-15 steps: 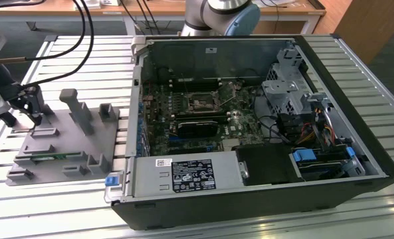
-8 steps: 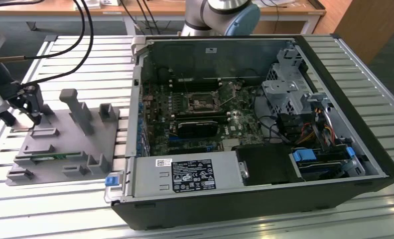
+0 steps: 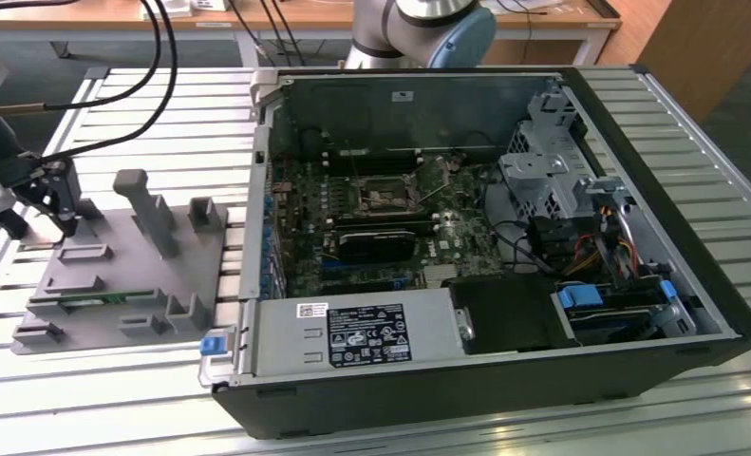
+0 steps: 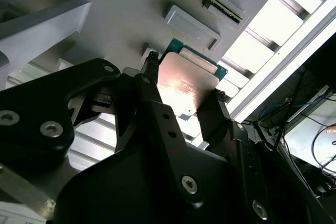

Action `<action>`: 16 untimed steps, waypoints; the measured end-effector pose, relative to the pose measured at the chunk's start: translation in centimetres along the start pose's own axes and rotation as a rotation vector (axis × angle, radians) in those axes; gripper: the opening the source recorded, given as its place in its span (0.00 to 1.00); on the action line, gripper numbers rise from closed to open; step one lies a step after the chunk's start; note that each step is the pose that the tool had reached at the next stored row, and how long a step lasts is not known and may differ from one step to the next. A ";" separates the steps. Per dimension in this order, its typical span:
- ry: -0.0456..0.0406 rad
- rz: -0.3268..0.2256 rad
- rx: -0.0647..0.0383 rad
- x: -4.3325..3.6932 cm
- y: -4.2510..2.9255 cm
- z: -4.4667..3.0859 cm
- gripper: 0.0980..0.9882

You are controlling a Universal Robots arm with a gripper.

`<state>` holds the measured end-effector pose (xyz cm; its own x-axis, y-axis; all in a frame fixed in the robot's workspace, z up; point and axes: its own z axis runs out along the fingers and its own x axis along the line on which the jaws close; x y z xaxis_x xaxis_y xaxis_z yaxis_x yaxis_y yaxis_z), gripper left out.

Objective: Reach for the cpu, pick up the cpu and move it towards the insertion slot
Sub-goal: 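Pick up the cpu and move it towards the insertion slot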

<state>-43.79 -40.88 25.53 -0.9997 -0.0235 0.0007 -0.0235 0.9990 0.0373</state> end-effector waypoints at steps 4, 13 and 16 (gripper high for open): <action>0.0000 0.000 0.000 0.00 0.01 -0.23 0.50; 0.0000 0.000 0.001 0.00 0.05 -1.09 0.50; 0.0000 0.000 0.001 0.00 0.06 -1.36 0.50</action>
<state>-43.79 -40.86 26.90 -0.9997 -0.0235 0.0006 -0.0235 0.9991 0.0360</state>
